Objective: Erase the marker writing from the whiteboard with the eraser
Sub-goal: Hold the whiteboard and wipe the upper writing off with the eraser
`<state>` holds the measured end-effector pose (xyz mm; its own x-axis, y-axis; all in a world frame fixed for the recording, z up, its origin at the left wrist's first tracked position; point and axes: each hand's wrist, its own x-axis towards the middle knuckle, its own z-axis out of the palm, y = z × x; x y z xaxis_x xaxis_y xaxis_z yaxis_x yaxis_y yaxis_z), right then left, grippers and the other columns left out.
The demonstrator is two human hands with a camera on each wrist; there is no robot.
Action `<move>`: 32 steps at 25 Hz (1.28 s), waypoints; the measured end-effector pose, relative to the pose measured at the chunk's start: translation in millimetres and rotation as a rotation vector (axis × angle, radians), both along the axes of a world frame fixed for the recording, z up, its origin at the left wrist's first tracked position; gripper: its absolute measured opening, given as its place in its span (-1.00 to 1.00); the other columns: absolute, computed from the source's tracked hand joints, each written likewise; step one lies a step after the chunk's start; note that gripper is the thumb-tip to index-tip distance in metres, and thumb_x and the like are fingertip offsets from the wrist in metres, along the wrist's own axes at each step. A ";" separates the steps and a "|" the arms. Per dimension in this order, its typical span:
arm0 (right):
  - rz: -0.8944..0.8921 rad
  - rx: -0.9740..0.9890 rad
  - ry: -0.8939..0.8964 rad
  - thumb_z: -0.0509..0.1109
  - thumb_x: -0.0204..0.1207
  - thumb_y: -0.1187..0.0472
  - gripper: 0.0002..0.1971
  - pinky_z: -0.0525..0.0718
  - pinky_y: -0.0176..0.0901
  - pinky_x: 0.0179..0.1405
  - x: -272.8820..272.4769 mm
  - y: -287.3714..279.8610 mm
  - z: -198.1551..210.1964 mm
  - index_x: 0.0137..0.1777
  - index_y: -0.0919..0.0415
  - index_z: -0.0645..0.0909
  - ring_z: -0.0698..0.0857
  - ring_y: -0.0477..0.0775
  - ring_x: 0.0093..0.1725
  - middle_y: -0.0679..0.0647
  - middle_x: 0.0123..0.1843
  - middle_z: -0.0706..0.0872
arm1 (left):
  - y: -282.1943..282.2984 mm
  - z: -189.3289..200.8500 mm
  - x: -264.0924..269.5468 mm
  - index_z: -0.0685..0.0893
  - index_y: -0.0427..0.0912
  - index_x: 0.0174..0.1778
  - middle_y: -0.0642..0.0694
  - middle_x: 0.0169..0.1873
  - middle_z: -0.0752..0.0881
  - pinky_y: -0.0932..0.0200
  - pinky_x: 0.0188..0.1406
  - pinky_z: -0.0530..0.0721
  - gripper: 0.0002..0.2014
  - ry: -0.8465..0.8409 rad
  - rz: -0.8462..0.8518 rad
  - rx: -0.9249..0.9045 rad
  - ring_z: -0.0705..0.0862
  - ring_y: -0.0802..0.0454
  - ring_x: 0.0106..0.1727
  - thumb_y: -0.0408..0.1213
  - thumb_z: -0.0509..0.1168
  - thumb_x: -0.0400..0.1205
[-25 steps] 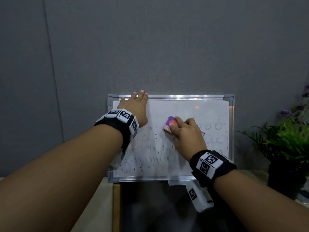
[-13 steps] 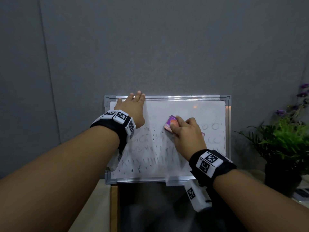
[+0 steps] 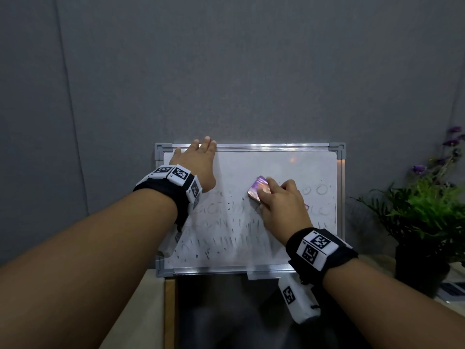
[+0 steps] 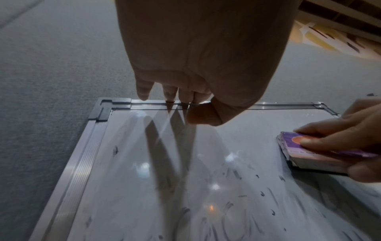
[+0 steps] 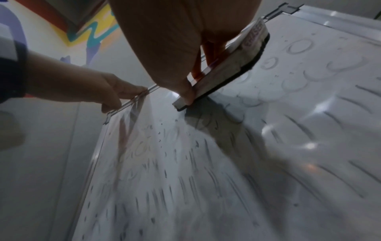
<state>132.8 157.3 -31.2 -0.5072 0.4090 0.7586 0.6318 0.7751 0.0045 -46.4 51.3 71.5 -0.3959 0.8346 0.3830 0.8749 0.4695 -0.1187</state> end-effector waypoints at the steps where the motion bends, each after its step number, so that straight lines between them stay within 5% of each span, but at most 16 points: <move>1: 0.003 0.020 -0.016 0.37 0.53 0.08 -0.80 0.54 0.00 -0.01 0.4 -0.6 -4.8 0.04 0.15 0.70 0.48 0.21 0.06 0.12 0.42 0.60 | -0.3 -0.2 0.1 -0.23 -0.09 0.68 -0.01 0.68 -0.22 -0.26 0.61 0.00 -0.12 0.003 0.001 0.002 -0.15 -0.05 0.69 -0.35 0.17 0.53; 32: -0.094 -0.098 0.090 0.37 0.48 0.25 -0.71 0.53 0.06 0.11 19.8 10.4 -1.8 0.20 0.16 0.68 0.42 0.25 0.15 0.14 0.46 0.55 | -0.1 0.3 1.0 -0.23 -0.09 0.68 -0.01 0.68 -0.22 -0.25 0.62 0.00 -0.13 0.002 0.004 -0.004 -0.14 -0.05 0.69 -0.35 0.16 0.54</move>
